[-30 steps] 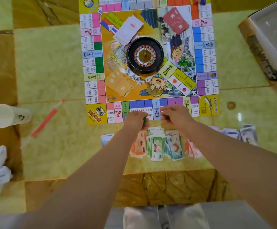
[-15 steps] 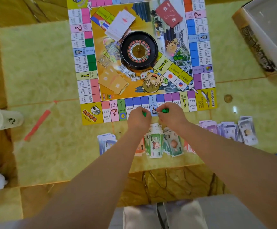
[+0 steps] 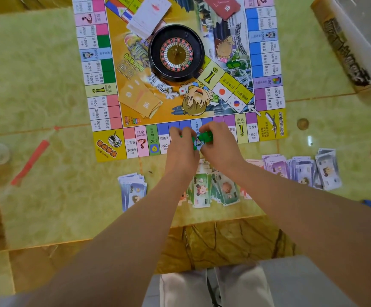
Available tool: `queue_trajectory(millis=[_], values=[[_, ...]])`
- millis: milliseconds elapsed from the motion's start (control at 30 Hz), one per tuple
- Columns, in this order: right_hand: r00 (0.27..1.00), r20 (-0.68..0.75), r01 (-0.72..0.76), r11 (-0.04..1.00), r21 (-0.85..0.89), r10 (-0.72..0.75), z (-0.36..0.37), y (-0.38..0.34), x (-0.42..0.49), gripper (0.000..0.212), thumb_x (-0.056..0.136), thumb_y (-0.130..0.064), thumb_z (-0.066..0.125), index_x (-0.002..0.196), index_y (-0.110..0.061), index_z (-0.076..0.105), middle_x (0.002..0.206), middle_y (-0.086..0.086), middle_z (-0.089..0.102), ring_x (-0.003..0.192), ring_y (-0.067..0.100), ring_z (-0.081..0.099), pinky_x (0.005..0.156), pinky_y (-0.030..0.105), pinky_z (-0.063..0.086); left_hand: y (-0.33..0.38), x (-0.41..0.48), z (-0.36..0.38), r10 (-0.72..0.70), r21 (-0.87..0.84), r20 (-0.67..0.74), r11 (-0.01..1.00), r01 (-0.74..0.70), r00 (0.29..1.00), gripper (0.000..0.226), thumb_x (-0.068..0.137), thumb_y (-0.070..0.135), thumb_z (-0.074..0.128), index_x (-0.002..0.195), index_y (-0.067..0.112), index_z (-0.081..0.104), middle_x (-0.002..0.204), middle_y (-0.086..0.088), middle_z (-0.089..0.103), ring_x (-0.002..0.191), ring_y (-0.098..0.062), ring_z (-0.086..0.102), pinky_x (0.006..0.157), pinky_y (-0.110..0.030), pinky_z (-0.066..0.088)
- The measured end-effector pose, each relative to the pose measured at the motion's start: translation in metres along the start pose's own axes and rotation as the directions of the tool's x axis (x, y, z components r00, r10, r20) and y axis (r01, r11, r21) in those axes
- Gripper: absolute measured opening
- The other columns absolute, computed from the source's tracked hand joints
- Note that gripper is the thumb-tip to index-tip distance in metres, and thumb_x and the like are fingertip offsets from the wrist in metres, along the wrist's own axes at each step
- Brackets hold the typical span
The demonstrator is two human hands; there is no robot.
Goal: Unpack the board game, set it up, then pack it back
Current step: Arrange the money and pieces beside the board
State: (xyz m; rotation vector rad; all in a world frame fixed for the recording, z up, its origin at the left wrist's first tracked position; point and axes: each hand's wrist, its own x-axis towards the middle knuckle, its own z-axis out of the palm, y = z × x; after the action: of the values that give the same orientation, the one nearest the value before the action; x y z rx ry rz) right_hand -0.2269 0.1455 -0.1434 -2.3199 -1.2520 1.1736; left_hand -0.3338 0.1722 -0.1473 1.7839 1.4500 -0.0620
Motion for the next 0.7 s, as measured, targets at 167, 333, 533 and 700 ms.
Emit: queue_trajectory(millis=[167,333,533,700], values=[[1.000,-0.019,0.003,0.998,0.064,-0.001,-0.003,0.001,-0.006,0.047,0.080,0.007,0.057,0.123,-0.012,0.054,0.123,0.007,0.049,0.097,0.015,0.054,0.090,0.027,0.046,0.001,-0.004,-0.003,0.022,-0.024,0.003,0.999,-0.022,1.000,0.047,0.081,-0.011,0.053,0.125,0.006,0.048,0.126,-0.015,0.036,0.090,-0.033,0.058,0.076,-0.039,0.048],[0.999,-0.029,0.040,0.995,0.088,-0.037,-0.004,0.003,-0.008,0.045,0.081,0.008,0.057,0.122,-0.011,0.055,0.120,0.006,0.057,0.103,0.015,0.056,0.092,0.024,0.046,-0.002,-0.008,-0.008,0.060,-0.030,-0.016,0.998,-0.060,0.998,0.050,0.080,-0.011,0.052,0.125,0.008,0.048,0.128,-0.012,0.040,0.096,-0.030,0.058,0.074,-0.035,0.045],[0.998,-0.057,0.046,0.984,0.172,-0.037,-0.006,0.005,-0.013,0.044,0.083,0.012,0.052,0.121,-0.011,0.057,0.119,0.004,0.062,0.109,0.016,0.057,0.097,0.030,0.047,-0.008,-0.016,-0.011,0.150,-0.007,-0.054,0.989,-0.150,0.987,0.046,0.080,-0.009,0.052,0.122,0.012,0.052,0.126,-0.004,0.047,0.091,-0.024,0.057,0.067,-0.036,0.045],[0.995,-0.100,0.043,0.979,0.197,-0.023,-0.007,0.010,-0.013,0.045,0.086,0.014,0.046,0.121,-0.011,0.058,0.119,0.004,0.061,0.109,0.015,0.058,0.094,0.023,0.045,-0.017,-0.015,-0.016,0.150,-0.042,-0.127,0.987,-0.157,0.980,0.047,0.079,-0.010,0.052,0.121,0.013,0.055,0.126,-0.004,0.047,0.091,-0.022,0.054,0.072,-0.038,0.049]])
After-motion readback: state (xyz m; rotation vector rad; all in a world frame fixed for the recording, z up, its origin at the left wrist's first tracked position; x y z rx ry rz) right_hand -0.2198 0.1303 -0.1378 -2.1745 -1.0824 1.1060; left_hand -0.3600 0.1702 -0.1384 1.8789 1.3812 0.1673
